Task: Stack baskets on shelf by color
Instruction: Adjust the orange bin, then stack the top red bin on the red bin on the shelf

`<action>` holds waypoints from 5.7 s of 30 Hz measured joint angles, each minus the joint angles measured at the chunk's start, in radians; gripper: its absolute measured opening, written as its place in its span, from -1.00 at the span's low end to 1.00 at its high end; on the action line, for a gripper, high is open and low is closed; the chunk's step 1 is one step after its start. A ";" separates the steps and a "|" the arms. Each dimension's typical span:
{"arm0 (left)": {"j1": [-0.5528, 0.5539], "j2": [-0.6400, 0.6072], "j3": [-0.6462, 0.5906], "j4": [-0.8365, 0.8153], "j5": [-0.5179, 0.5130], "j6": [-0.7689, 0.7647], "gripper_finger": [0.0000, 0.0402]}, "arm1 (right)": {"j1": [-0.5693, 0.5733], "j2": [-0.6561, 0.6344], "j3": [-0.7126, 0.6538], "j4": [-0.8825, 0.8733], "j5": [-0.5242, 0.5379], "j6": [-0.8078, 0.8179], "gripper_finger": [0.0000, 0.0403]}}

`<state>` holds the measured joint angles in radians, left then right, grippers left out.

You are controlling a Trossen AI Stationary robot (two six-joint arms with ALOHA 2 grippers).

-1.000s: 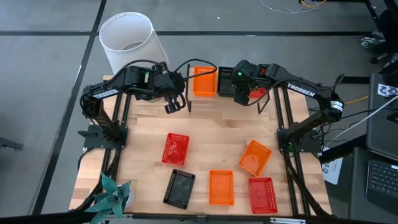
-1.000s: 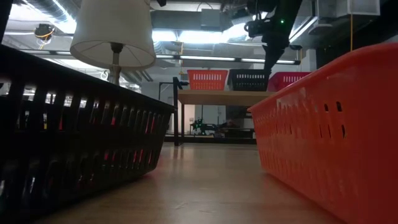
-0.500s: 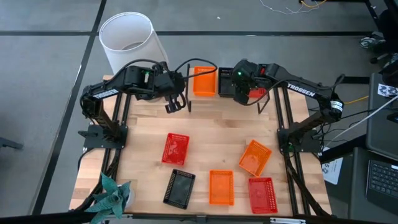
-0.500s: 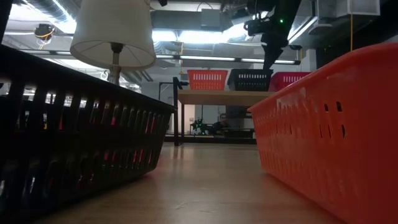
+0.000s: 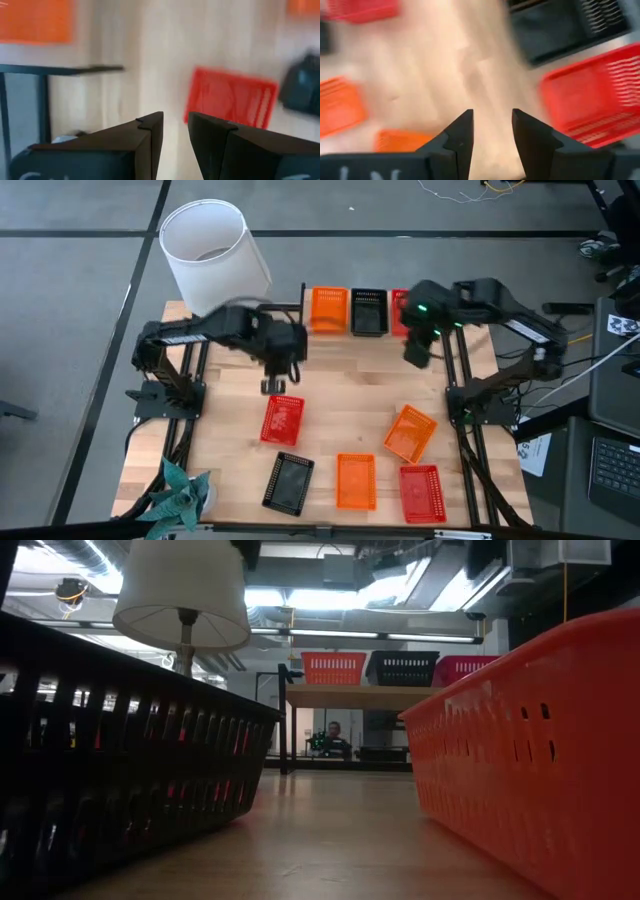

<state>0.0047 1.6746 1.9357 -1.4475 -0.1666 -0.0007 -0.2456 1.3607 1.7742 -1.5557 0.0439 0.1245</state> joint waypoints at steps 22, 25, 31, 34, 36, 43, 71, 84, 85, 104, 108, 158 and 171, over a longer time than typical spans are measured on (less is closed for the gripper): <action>-0.165 0.022 -0.820 0.596 0.113 -0.374 -0.58 | 0.289 -0.432 -0.628 0.235 -0.020 0.379 -0.33; -0.130 0.101 -0.824 0.979 0.055 -0.311 -0.58 | 0.307 -0.430 -0.633 0.264 -0.020 0.380 -0.33; -0.073 0.117 -0.629 1.130 0.015 -0.163 -0.58 | 0.328 -0.431 -0.626 0.326 -0.037 0.398 -0.33; -0.077 0.083 -0.537 0.881 -0.004 -0.156 -0.58 | 0.350 -0.429 -0.626 0.329 -0.055 0.398 -0.33; -0.095 0.061 -0.485 0.791 -0.003 -0.175 -0.58 | 0.365 -0.425 -0.626 0.330 -0.072 0.395 -0.33; -0.214 0.035 -0.450 0.598 -0.002 -0.280 -0.58 | 0.459 -0.418 -0.684 0.413 -0.205 0.435 -0.33; -0.295 0.048 -0.456 0.588 -0.094 -0.276 -0.58 | 0.647 -0.143 -1.245 0.979 0.023 0.881 -0.33; -0.265 0.048 -0.456 0.615 -0.101 -0.276 -0.58 | 0.448 -0.080 -1.174 1.212 0.165 0.576 -0.33; -0.266 0.048 -0.456 0.606 -0.101 -0.275 -0.58 | 0.443 -0.082 -1.152 1.223 0.113 0.559 -0.33; -0.296 -0.134 -0.456 0.104 -0.400 -0.373 -0.58 | 0.504 0.347 -0.687 1.102 0.154 0.285 -0.33; -0.298 -0.208 -0.457 0.085 -0.412 -0.380 -0.58 | 0.507 0.393 -0.660 1.101 0.146 0.290 -0.33; -0.300 -0.300 -0.456 0.098 -0.451 -0.414 -0.58 | 0.607 0.263 -0.134 0.346 0.210 0.064 -0.99; -0.299 -0.300 -0.456 0.097 -0.451 -0.408 -0.58 | 0.526 0.020 0.011 -0.013 0.681 0.040 -0.99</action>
<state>-0.2947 1.3750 1.4799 -1.3506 -0.6174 -0.4091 0.2809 1.3806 1.7849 -1.5689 0.7250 0.1640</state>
